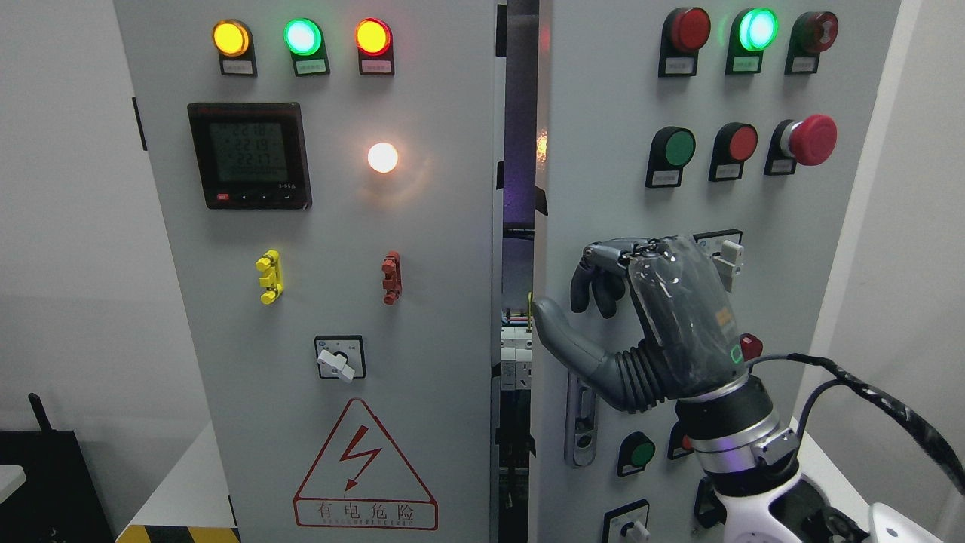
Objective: Release door handle
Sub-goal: 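Pull the door open toward the robot with the right hand, then release the door and withdraw the right hand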
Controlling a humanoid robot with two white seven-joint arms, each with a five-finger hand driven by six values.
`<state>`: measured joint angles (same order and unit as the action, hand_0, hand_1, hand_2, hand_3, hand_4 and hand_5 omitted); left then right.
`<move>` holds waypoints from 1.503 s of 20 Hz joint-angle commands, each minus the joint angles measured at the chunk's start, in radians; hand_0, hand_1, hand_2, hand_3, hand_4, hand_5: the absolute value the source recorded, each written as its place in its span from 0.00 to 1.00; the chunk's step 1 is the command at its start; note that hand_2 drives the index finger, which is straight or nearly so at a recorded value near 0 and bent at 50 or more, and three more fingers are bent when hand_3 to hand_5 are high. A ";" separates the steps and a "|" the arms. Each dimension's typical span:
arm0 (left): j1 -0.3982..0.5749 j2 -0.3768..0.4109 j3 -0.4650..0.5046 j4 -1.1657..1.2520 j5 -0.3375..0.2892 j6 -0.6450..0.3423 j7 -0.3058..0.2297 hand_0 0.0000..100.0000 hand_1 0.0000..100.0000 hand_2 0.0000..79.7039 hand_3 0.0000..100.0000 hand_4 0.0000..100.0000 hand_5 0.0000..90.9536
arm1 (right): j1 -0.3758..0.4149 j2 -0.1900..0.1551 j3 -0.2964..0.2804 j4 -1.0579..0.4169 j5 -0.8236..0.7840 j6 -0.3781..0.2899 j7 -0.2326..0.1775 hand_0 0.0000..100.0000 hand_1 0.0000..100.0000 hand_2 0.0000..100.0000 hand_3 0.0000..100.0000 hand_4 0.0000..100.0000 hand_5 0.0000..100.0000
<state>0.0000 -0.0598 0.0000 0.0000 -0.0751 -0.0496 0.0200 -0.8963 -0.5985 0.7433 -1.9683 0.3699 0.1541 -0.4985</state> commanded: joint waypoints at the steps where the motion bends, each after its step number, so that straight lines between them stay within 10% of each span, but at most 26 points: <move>1: -0.003 0.000 0.002 0.009 0.000 0.001 0.000 0.12 0.39 0.00 0.00 0.00 0.00 | 0.078 0.028 -0.171 -0.015 0.073 -0.047 0.006 0.44 0.36 0.78 1.00 1.00 1.00; 30: -0.003 0.000 0.002 0.009 0.000 0.001 0.000 0.12 0.39 0.00 0.00 0.00 0.00 | 0.353 0.036 -0.674 -0.055 0.101 -0.217 0.005 0.44 0.31 0.81 1.00 1.00 1.00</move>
<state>0.0000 -0.0598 0.0000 0.0000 -0.0751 -0.0494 0.0198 -0.5994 -0.5627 0.2517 -2.0139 0.4677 -0.0612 -0.4934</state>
